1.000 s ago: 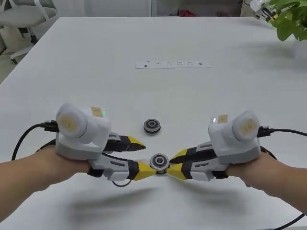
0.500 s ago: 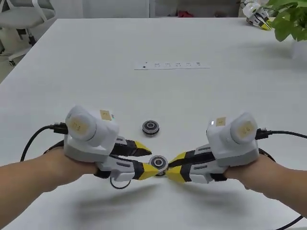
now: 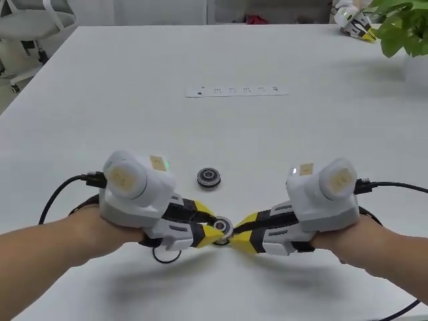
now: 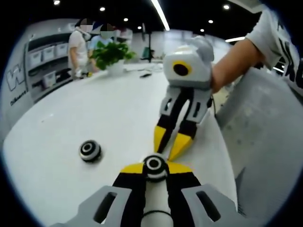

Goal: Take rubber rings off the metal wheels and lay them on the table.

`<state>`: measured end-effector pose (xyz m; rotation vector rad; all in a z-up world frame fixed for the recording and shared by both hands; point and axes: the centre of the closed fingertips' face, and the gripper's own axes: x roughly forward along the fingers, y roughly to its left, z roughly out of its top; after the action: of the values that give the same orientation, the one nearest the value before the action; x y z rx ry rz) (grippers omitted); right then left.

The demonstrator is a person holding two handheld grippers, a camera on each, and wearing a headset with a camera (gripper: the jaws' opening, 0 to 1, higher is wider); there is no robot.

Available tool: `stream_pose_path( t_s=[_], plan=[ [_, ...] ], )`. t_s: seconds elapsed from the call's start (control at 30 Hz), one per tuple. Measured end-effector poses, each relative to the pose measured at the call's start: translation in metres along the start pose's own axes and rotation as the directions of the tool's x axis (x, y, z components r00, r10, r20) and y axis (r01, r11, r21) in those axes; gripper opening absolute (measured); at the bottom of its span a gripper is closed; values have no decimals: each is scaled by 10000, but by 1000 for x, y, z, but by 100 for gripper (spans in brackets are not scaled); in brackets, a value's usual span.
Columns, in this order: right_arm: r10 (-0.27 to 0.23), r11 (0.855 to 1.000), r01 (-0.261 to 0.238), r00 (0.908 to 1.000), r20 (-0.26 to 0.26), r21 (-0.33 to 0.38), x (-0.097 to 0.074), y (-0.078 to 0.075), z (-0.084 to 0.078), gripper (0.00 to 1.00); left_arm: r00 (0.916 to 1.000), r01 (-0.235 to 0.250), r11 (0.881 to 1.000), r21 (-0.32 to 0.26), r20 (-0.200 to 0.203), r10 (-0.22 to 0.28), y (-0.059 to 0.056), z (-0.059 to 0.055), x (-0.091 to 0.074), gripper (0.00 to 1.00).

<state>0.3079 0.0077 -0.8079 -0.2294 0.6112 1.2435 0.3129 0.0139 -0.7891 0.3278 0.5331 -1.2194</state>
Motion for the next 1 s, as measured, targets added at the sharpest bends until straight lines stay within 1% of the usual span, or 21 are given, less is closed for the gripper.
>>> stream_pose_path(
  t_s=[0.3, 0.47, 0.53, 0.63, 0.77, 1.0],
  plan=[
    [-64, 9995, 60, 9999, 139, 324, 0, -3, 2, 9, 9997, -222, 9994, 280, -89, 225, 2, 0, 3, 14],
    [-46, 9987, 37, 9998, 180, 509, 0, -3, 2, 10, 9994, -348, 9989, 298, -45, 350, 2, 0, 3, 13],
    [-31, 9983, 20, 9998, 198, 577, 0, -3, 2, 8, 9993, -362, 9990, 254, -5, 362, 2, 0, 3, 13],
    [-32, 9968, 20, 9999, 152, 793, -2, -4, 0, 2, 9992, -400, 9985, 364, -4, 400, 2, 0, 3, 13],
    [-53, 9965, 43, 9999, 125, 831, -2, -3, 0, 1, 9990, -452, 9978, 489, -31, 454, 1, 0, 3, 13],
    [-180, 9884, 142, 9996, 233, 1510, -2, -5, -1, 0, 9985, -529, 9967, 609, -76, 534, 1, 0, 3, 12]
  ],
)
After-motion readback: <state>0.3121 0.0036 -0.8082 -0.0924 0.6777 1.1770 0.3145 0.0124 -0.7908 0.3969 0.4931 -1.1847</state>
